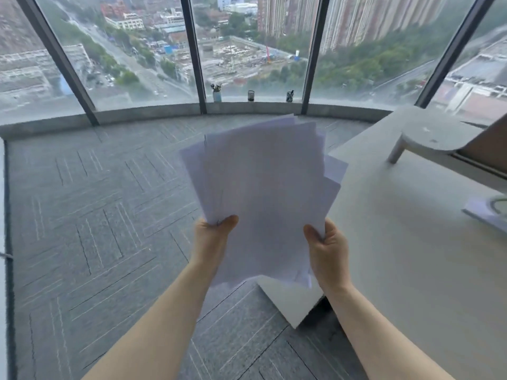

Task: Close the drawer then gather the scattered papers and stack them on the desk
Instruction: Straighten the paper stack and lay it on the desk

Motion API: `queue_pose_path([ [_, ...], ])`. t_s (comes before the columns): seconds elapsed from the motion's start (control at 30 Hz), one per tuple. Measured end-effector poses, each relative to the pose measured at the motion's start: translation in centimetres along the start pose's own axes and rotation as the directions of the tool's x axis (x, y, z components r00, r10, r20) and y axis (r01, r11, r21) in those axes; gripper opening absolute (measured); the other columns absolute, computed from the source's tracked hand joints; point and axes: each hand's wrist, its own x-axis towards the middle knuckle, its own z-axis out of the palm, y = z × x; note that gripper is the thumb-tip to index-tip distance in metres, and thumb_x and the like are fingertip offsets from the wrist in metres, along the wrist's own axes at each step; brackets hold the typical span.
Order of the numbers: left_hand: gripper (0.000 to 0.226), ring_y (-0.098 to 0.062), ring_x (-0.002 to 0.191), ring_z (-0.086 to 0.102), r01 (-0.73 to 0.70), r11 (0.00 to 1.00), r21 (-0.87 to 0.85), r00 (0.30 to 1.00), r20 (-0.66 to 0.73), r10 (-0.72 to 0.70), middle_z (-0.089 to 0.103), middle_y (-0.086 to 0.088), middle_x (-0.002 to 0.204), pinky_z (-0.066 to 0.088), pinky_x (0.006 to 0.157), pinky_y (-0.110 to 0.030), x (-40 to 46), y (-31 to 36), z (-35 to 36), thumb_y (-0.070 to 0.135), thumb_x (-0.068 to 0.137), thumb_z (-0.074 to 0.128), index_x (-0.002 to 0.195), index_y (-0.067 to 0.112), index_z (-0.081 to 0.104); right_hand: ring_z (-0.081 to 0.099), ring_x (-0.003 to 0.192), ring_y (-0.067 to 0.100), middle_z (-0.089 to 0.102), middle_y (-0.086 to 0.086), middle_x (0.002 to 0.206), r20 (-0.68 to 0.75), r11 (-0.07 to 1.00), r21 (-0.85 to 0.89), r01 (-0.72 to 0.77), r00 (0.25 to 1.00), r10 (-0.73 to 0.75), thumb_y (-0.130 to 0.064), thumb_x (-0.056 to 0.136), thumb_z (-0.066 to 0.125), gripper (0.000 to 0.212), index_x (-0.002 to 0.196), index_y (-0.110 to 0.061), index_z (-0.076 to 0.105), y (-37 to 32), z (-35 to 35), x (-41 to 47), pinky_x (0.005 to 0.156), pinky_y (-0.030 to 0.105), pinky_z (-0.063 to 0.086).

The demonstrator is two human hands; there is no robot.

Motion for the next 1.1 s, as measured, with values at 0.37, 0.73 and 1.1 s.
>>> queue_pose_path([
  [0.37,0.006,-0.02,0.072,0.064,-0.012,0.999,-0.03,0.982,0.188,0.018,0.07,0.005,0.071,0.048,0.069,-0.033,-5.2,3.3,16.8,0.015,0.077,0.076,0.072,0.017,0.072,0.067,0.084,0.001,0.072,-0.02,0.092,-0.327,0.992,-0.065,0.104,0.937,-0.12,-0.007,0.094,0.054,0.031,0.1,-0.035,0.066,-3.4,-15.2,1.3,0.078,0.026,0.051],
  [0.73,0.018,-0.015,0.076,0.066,0.094,0.995,0.023,0.942,0.322,-0.096,0.072,0.001,0.087,0.051,0.062,-0.021,-6.9,-3.6,24.2,0.008,0.078,0.076,0.091,0.019,0.07,0.065,0.07,0.016,0.071,-0.013,0.077,-0.365,0.996,-0.075,-0.05,0.931,0.019,-0.009,0.088,0.066,0.016,0.083,-0.023,0.063,5.1,-23.6,1.7,0.064,0.025,0.052],
  [1.1,0.021,-0.018,0.076,0.062,0.034,0.998,-0.057,0.958,0.288,-0.016,0.068,-0.004,0.082,0.052,0.065,-0.02,-6.4,-4.9,27.6,-0.007,0.079,0.068,0.095,0.006,0.066,0.068,0.09,0.02,0.073,0.012,0.099,-0.437,0.993,0.119,0.019,0.899,0.036,-0.003,0.087,0.062,0.02,0.106,-0.005,0.067,6.7,-24.8,4.2,0.078,0.034,0.052],
])
